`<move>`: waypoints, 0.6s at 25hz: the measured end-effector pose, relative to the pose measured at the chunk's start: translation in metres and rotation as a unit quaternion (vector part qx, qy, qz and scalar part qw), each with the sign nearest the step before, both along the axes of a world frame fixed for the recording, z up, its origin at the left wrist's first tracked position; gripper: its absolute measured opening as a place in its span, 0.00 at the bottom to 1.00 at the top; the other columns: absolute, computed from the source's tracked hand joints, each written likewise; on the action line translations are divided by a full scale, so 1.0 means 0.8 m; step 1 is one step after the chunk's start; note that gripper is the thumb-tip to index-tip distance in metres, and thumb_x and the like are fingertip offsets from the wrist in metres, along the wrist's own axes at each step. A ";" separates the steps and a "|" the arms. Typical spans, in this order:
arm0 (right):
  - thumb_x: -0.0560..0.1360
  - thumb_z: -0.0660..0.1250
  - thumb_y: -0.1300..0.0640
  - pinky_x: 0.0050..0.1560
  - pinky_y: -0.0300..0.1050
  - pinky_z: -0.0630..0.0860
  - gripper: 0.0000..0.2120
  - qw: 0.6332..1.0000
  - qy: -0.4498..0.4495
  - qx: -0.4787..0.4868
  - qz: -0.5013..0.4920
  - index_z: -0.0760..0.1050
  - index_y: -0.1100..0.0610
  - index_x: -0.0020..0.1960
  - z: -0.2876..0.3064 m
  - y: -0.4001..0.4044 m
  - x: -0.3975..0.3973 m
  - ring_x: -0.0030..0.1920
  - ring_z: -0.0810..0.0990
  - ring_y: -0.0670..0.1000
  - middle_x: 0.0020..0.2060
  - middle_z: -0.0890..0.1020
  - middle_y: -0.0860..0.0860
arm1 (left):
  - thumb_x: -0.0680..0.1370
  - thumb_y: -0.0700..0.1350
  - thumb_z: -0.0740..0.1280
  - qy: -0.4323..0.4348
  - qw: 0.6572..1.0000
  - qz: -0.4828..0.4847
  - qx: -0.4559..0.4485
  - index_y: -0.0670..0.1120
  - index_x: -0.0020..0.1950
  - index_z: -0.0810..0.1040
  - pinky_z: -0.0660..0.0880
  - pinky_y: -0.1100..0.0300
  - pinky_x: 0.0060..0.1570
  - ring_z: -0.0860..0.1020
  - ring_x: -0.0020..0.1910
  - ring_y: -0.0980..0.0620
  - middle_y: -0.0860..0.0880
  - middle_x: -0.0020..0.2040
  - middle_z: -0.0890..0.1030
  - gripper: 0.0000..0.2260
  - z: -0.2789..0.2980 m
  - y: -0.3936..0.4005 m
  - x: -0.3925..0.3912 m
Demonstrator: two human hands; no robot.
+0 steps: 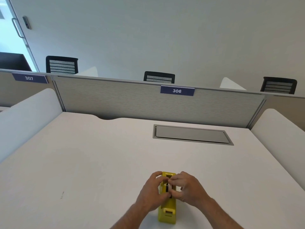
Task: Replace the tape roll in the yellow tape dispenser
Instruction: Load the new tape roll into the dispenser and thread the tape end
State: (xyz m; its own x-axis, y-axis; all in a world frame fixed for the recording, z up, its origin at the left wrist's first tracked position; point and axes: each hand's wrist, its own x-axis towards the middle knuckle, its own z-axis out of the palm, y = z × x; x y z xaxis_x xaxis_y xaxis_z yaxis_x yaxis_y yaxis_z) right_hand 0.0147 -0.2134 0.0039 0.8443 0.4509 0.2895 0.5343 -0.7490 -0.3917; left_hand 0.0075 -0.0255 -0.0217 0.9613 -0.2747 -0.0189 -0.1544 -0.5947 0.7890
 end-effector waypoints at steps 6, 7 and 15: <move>0.73 0.69 0.51 0.42 0.42 0.77 0.07 1.000 0.021 0.005 -0.006 0.84 0.46 0.48 0.004 -0.002 0.009 0.44 0.78 0.43 0.45 0.86 0.39 | 0.71 0.59 0.72 -0.004 1.000 0.003 0.004 0.61 0.64 0.75 0.76 0.58 0.62 0.73 0.62 0.56 0.59 0.72 0.67 0.22 0.001 -0.001 0.001; 0.73 0.69 0.50 0.43 0.42 0.77 0.07 1.000 0.022 0.003 -0.006 0.84 0.46 0.49 0.004 -0.003 0.009 0.44 0.77 0.43 0.45 0.86 0.39 | 0.71 0.58 0.73 -0.004 1.000 0.002 0.004 0.61 0.64 0.75 0.75 0.59 0.62 0.73 0.63 0.56 0.59 0.72 0.67 0.22 0.001 -0.001 0.001; 0.70 0.67 0.42 0.39 0.32 0.72 0.16 0.999 0.012 -0.033 0.010 0.82 0.46 0.55 0.002 -0.002 0.005 0.47 0.74 0.41 0.48 0.84 0.40 | 0.70 0.56 0.75 0.006 1.000 0.004 0.013 0.61 0.64 0.75 0.74 0.61 0.62 0.72 0.62 0.56 0.58 0.73 0.66 0.23 0.002 0.000 0.003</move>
